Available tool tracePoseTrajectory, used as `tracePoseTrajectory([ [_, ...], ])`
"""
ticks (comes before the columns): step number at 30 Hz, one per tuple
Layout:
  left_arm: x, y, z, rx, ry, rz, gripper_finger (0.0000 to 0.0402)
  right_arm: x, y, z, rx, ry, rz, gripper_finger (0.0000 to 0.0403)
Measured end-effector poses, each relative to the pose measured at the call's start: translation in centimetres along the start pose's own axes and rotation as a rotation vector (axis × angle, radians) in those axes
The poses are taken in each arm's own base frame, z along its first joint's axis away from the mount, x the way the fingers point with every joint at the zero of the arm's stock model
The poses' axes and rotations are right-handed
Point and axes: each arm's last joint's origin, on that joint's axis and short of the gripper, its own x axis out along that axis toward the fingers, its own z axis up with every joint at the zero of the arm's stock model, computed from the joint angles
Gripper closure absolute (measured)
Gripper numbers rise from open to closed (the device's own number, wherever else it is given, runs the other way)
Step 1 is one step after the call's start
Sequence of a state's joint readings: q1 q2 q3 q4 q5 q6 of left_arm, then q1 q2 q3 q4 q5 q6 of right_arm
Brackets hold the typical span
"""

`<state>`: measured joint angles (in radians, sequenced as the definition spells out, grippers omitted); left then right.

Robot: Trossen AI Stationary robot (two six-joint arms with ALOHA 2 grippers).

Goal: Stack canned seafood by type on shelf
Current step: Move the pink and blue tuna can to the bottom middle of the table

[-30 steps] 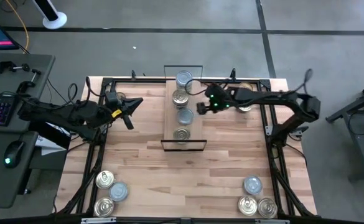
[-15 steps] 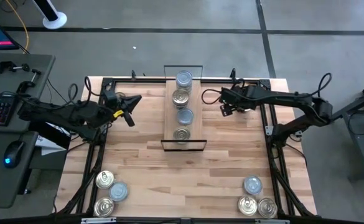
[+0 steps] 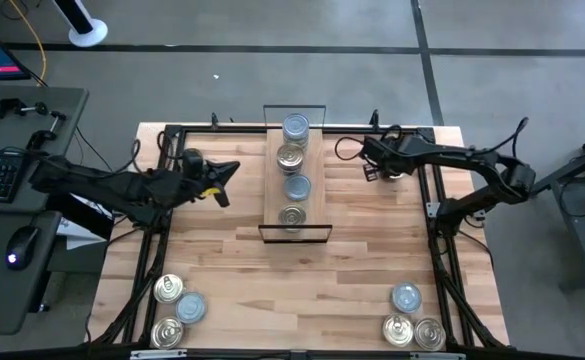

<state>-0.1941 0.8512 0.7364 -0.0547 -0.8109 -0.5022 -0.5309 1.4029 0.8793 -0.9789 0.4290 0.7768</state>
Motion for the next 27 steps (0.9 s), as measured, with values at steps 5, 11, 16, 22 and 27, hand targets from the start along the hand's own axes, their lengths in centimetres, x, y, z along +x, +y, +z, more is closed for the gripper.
tracePoseTrajectory([
  [5, 1.2, -0.5, -1.4, -0.057, 0.04, 0.029, 0.0401, 1.6, -0.6, -1.6, -0.005, 0.047, -0.059, 0.0379],
  [11, 2.1, -1.1, -2.4, -0.072, 0.06, 0.043, 0.0402, 2.6, -0.7, -2.2, 0.044, -0.004, -0.051, 0.0397],
  [16, 2.7, -1.6, -2.4, -0.107, 0.042, 0.009, 0.0402, 2.6, -0.4, -1.4, 0.078, -0.066, 0.005, 0.0401],
  [22, 3.7, -1.9, -2.4, -0.117, 0.058, -0.072, 0.0401, 3.1, -0.8, -0.8, 0.12, -0.09, -0.03, 0.0402],
  [27, 4.3, -2.3, -2.5, -0.176, 0.059, -0.121, 0.0402, 3.2, -1.1, -0.6, 0.116, -0.102, -0.049, 0.0403],
])
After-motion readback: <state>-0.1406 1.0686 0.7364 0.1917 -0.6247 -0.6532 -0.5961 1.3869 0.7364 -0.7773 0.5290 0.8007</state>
